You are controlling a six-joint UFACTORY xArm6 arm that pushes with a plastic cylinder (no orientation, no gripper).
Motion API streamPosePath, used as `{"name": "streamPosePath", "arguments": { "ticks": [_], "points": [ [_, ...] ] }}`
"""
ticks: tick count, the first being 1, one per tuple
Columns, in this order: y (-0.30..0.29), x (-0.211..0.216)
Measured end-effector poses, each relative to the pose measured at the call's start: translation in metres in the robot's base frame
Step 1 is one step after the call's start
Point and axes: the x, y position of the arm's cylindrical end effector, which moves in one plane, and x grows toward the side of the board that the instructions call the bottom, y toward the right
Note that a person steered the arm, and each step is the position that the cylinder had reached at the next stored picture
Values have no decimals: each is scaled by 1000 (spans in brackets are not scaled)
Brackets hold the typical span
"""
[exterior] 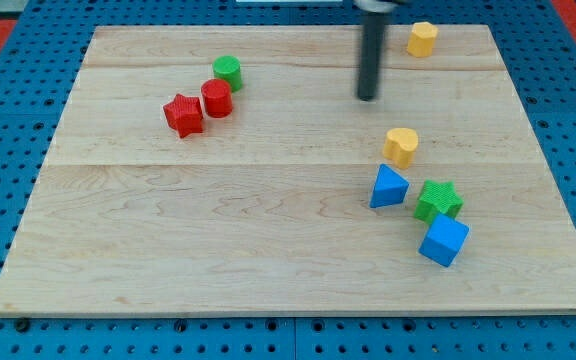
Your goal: Push the blue blocks and green star to the left side of the board
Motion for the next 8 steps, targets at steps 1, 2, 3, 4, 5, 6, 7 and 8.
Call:
{"name": "streamPosePath", "arguments": {
  "ticks": [1, 2, 3, 4, 5, 6, 7, 8],
  "points": [
    [88, 88],
    [48, 133],
    [-47, 132],
    [44, 129],
    [72, 170],
    [-28, 210],
    [-61, 199],
    [-1, 188]
  ]
}}
